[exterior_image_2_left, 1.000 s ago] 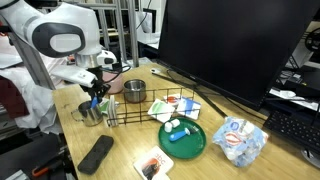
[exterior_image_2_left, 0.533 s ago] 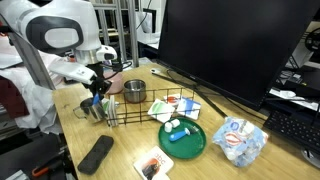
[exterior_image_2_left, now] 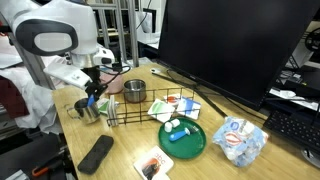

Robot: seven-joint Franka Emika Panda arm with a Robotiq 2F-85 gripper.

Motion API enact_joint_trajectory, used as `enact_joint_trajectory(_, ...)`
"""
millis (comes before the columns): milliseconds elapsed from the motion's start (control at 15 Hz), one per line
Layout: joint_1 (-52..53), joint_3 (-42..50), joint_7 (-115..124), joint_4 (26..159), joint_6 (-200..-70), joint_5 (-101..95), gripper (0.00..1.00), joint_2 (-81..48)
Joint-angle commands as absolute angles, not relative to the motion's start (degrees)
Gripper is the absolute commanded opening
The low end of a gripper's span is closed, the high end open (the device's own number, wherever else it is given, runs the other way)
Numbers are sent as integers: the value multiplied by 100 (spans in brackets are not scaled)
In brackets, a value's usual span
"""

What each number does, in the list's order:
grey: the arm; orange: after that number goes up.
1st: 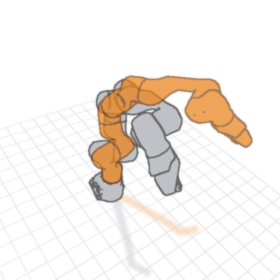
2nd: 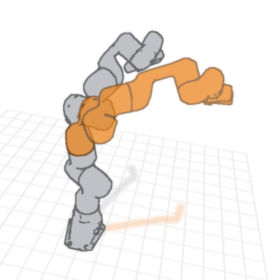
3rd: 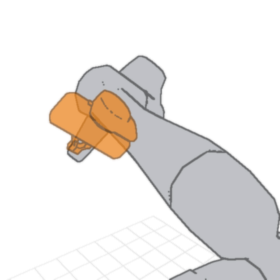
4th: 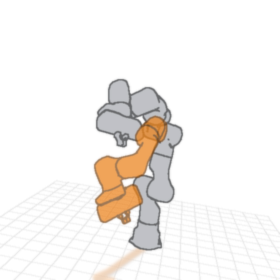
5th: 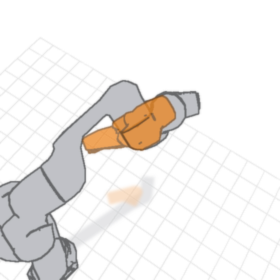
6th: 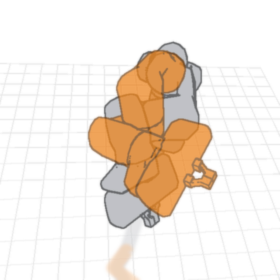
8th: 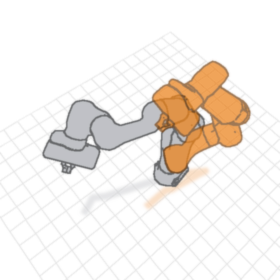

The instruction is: Place the blue spoon on the plate

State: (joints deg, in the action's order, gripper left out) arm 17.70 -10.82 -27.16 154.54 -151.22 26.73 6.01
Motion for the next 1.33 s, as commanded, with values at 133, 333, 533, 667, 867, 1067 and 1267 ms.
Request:
enact_joint_trajectory(133,1842,-1096,-3076,15446,-15167,2976,7,429)
enact_joint_trajectory(333,1821,-1135,-3103,15444,-15160,2968,7,357)
enact_joint_trajectory(533,1811,-1143,-3099,15439,-15135,2958,53,353)
enact_joint_trajectory(667,1810,-1147,-3085,15440,-15126,2935,60,359)
enact_joint_trajectory(867,1775,-1171,-2868,15474,-15123,2635,81,400)
enact_joint_trajectory(1067,1764,-1184,-2689,15499,-15017,2368,99,510)
enact_joint_trajectory(1267,1756,-1182,-2408,15536,-14844,2080,100,691)
